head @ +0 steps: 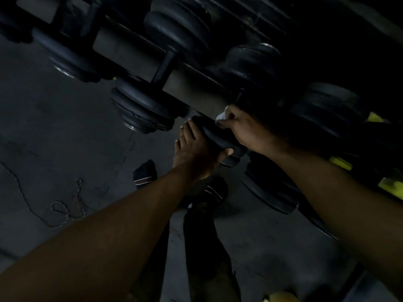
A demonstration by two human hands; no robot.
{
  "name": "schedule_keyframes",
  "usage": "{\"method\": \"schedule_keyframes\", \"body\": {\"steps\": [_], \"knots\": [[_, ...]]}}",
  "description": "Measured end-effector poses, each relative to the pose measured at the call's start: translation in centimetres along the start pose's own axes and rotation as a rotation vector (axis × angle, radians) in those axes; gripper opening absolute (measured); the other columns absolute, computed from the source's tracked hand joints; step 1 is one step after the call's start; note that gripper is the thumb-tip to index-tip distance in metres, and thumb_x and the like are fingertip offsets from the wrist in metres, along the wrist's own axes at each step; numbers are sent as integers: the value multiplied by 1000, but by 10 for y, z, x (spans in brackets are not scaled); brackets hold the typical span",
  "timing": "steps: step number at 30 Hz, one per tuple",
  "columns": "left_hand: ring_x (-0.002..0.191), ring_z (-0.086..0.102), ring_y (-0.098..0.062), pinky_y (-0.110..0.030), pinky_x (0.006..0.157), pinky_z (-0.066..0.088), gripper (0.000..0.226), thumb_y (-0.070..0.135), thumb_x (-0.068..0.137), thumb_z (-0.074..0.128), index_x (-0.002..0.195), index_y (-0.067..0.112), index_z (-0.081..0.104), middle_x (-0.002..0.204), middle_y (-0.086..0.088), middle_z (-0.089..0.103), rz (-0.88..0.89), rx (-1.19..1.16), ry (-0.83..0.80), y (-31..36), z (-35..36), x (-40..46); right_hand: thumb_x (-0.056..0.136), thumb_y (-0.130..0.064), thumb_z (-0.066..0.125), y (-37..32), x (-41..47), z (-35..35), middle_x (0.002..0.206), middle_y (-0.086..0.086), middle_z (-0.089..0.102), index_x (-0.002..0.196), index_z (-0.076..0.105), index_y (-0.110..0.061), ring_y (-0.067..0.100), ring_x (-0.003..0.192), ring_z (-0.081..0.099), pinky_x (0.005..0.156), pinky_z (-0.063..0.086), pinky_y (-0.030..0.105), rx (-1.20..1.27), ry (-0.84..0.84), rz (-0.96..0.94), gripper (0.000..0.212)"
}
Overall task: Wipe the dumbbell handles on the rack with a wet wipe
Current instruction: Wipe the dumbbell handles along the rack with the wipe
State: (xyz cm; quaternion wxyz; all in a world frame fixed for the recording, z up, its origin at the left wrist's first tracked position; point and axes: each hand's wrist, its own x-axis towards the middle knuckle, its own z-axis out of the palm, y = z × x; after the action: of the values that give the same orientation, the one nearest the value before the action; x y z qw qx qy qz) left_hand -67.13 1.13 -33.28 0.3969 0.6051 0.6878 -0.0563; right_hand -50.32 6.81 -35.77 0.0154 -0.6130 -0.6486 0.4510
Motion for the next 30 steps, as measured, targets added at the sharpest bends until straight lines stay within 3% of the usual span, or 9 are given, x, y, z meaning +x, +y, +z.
{"method": "schedule_keyframes", "body": {"steps": [4,7,9,12,16,20,25,27,30], "knots": [[155,4,-34,-54,124,18,133,81,71,65,158,7,-5,167,-18,3,-16,-25,-27,-1,1,0,94,-50,44,5,2,-6,86,-9,60,90,53,-30,15,83,62,81,53,50,-111,179,-92,23],[155,3,-35,-53,124,18,136,83,71,62,158,6,-7,167,-18,1,-14,-20,-32,-2,1,0,101,-48,37,14,4,-3,101,-11,58,99,49,-37,10,93,58,91,49,35,-313,293,-215,17],[154,7,-36,-54,123,20,136,86,68,58,158,6,-5,166,-19,5,-9,-16,-20,-2,2,0,100,-49,38,17,4,1,104,-14,54,97,47,-46,5,97,53,99,46,36,-296,344,-209,10],[153,11,-37,-55,122,23,137,88,65,56,157,6,-2,164,-19,9,-5,-35,-4,-3,2,-1,98,-39,48,14,3,7,100,-15,62,93,60,-34,4,101,61,103,47,39,-199,521,-79,15],[152,13,-37,-55,121,24,138,90,62,54,157,5,0,163,-20,12,-9,-33,7,-4,3,0,96,-12,56,-3,-3,22,135,8,56,127,61,-13,19,122,57,99,48,23,-62,675,139,31],[154,9,-36,-53,123,21,138,85,66,62,158,6,-4,165,-20,8,-14,-33,-5,-3,3,1,93,-17,60,-11,6,22,120,6,68,121,64,-11,18,110,64,90,47,21,242,762,345,30],[155,6,-35,-52,124,18,137,82,69,64,158,4,-6,166,-21,5,-12,-28,0,-2,3,-1,89,-35,65,4,22,10,80,3,72,84,66,-21,21,80,72,81,59,42,752,612,491,15],[154,8,-35,-52,124,19,137,83,69,62,158,3,-5,166,-21,6,-7,-20,9,-2,3,-1,93,-35,64,6,20,6,84,-1,71,84,61,-26,16,85,71,80,57,34,838,584,493,13],[154,8,-36,-52,124,19,136,84,70,61,158,3,-4,166,-21,6,9,-16,11,-3,3,-2,97,-34,59,5,11,6,77,-5,68,87,63,-24,0,64,64,63,50,17,796,436,502,15]]}}
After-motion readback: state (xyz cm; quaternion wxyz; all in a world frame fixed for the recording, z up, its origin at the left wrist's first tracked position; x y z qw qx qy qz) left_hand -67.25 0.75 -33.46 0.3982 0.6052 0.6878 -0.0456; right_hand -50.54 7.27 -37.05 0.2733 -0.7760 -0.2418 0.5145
